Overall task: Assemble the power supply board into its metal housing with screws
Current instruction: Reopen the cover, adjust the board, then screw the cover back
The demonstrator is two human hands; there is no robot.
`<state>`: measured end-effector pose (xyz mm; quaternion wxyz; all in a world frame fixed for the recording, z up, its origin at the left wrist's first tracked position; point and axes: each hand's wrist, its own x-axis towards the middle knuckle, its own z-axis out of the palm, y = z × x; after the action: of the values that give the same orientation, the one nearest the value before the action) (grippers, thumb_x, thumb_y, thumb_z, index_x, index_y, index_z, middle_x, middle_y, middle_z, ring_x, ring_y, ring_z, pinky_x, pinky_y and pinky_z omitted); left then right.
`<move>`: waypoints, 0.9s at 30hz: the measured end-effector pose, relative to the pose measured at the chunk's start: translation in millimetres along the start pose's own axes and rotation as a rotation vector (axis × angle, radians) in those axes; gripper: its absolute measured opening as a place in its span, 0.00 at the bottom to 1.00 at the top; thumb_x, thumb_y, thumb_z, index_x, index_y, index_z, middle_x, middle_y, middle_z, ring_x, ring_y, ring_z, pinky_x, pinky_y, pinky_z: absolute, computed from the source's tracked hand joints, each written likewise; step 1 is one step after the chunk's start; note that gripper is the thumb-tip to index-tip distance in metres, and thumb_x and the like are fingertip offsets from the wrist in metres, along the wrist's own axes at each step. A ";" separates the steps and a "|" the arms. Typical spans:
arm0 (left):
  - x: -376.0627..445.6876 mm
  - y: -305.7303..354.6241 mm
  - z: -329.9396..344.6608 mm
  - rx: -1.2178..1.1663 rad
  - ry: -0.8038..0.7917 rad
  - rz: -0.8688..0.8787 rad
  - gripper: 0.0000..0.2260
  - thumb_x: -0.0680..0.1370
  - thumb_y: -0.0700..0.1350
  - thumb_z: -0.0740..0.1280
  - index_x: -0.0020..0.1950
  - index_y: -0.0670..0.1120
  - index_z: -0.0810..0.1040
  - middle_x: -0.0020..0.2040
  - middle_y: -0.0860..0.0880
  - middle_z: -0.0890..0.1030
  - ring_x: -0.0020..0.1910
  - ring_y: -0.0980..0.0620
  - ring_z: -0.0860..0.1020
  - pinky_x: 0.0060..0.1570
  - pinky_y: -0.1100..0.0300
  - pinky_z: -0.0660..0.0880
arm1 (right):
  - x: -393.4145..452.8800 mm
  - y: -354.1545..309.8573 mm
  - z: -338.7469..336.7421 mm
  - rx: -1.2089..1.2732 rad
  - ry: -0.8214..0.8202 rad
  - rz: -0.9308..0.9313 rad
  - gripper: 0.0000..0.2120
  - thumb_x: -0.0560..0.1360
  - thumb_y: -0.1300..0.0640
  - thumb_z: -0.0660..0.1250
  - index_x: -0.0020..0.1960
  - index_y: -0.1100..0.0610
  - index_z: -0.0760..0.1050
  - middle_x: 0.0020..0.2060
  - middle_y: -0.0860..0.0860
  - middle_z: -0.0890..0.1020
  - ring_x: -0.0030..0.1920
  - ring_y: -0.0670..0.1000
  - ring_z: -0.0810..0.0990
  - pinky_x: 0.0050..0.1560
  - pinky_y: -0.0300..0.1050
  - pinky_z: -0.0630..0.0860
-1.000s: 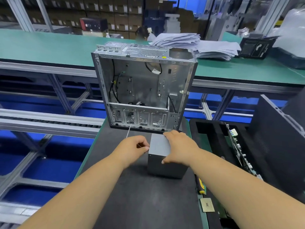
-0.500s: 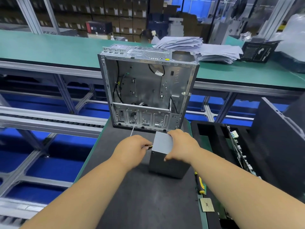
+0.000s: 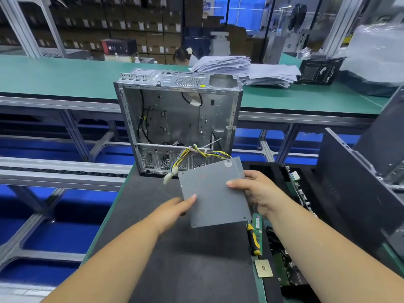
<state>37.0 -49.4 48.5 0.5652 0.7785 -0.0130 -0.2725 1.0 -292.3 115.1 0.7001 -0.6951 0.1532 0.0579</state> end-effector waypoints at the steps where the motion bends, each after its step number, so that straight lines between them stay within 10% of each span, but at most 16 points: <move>1: -0.4 1.4 5.4 -0.246 -0.094 -0.014 0.27 0.70 0.64 0.72 0.63 0.49 0.78 0.58 0.53 0.83 0.58 0.53 0.81 0.62 0.54 0.75 | -3.1 1.7 0.5 0.042 -0.030 0.006 0.23 0.62 0.59 0.79 0.56 0.60 0.80 0.44 0.54 0.87 0.40 0.52 0.87 0.31 0.40 0.79; 4: -0.7 7.9 9.8 -0.639 -0.167 0.015 0.27 0.67 0.51 0.75 0.65 0.46 0.76 0.57 0.46 0.84 0.54 0.49 0.83 0.47 0.56 0.81 | -7.9 11.1 -0.1 0.145 -0.097 0.017 0.17 0.62 0.57 0.76 0.51 0.56 0.82 0.44 0.53 0.87 0.38 0.49 0.86 0.30 0.36 0.73; 9: -5.3 23.3 3.4 -0.537 -0.130 0.119 0.34 0.60 0.50 0.78 0.64 0.43 0.76 0.57 0.40 0.83 0.53 0.42 0.83 0.48 0.48 0.80 | -3.7 21.4 -3.3 0.138 -0.045 0.129 0.21 0.70 0.56 0.73 0.62 0.56 0.77 0.56 0.51 0.83 0.51 0.53 0.81 0.51 0.49 0.72; 11: -7.4 29.6 2.6 -0.347 -0.050 0.136 0.37 0.56 0.52 0.80 0.62 0.43 0.75 0.56 0.42 0.83 0.52 0.42 0.83 0.51 0.45 0.80 | -0.2 17.0 -4.4 -0.015 0.029 0.097 0.31 0.72 0.52 0.71 0.73 0.51 0.66 0.65 0.48 0.74 0.61 0.54 0.74 0.61 0.53 0.69; 20: -5.2 50.3 25.6 1.028 0.221 0.396 0.39 0.51 0.69 0.73 0.57 0.55 0.70 0.52 0.56 0.76 0.52 0.51 0.75 0.52 0.53 0.75 | 2.6 33.4 13.9 -0.088 -0.017 0.130 0.34 0.73 0.45 0.73 0.73 0.49 0.60 0.58 0.44 0.75 0.48 0.41 0.75 0.41 0.40 0.69; 27: 8.1 33.6 40.9 1.306 0.159 0.456 0.43 0.58 0.69 0.73 0.67 0.51 0.67 0.60 0.52 0.73 0.58 0.49 0.72 0.60 0.53 0.70 | 7.7 62.3 21.0 -0.054 -0.040 0.166 0.18 0.76 0.57 0.71 0.64 0.50 0.73 0.53 0.50 0.84 0.50 0.51 0.84 0.44 0.43 0.79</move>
<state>35.7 -99.9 66.2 0.0238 0.9546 -0.2958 -0.0255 -7.2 -270.8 53.0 0.6766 -0.6974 0.1947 0.1335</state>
